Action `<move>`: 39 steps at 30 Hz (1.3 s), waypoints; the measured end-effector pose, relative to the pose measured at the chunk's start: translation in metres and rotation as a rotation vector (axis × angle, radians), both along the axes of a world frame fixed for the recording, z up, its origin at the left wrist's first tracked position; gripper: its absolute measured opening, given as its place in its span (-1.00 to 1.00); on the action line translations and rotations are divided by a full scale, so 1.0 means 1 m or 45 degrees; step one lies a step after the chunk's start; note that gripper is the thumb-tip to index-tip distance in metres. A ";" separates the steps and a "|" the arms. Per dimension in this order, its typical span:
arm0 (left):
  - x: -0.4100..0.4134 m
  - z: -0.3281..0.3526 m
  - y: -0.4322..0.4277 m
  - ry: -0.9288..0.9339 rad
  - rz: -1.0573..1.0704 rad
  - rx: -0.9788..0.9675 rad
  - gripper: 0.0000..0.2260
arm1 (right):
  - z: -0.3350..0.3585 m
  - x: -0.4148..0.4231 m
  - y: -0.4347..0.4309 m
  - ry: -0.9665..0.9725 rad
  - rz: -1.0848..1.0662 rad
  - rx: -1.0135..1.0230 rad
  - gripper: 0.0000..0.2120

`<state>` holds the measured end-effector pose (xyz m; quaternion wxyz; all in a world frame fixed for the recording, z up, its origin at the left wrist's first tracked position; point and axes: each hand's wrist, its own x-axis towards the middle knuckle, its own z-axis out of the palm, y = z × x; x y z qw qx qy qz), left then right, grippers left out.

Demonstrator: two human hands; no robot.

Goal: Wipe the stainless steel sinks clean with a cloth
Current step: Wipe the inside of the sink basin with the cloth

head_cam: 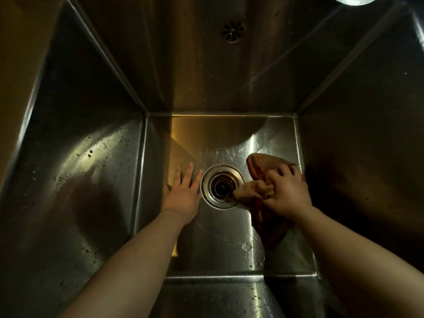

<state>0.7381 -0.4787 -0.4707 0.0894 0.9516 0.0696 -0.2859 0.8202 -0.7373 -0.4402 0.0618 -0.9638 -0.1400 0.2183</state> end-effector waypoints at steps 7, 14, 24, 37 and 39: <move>0.000 -0.002 -0.005 0.000 0.014 0.030 -0.41 | -0.002 -0.010 -0.001 -0.045 -0.180 0.090 -0.39; -0.003 0.011 -0.003 0.044 0.024 -0.024 -0.41 | 0.002 -0.053 -0.022 0.056 -0.224 -0.001 -0.40; -0.011 0.011 -0.008 0.039 0.007 -0.001 -0.38 | -0.001 -0.039 -0.021 0.099 -0.197 0.008 -0.47; -0.006 0.017 -0.001 0.107 -0.022 -0.063 -0.25 | 0.010 -0.037 -0.030 0.165 0.110 -0.065 -0.47; -0.005 0.017 -0.001 0.108 -0.025 -0.058 -0.24 | 0.012 -0.036 -0.031 0.203 0.248 -0.119 -0.40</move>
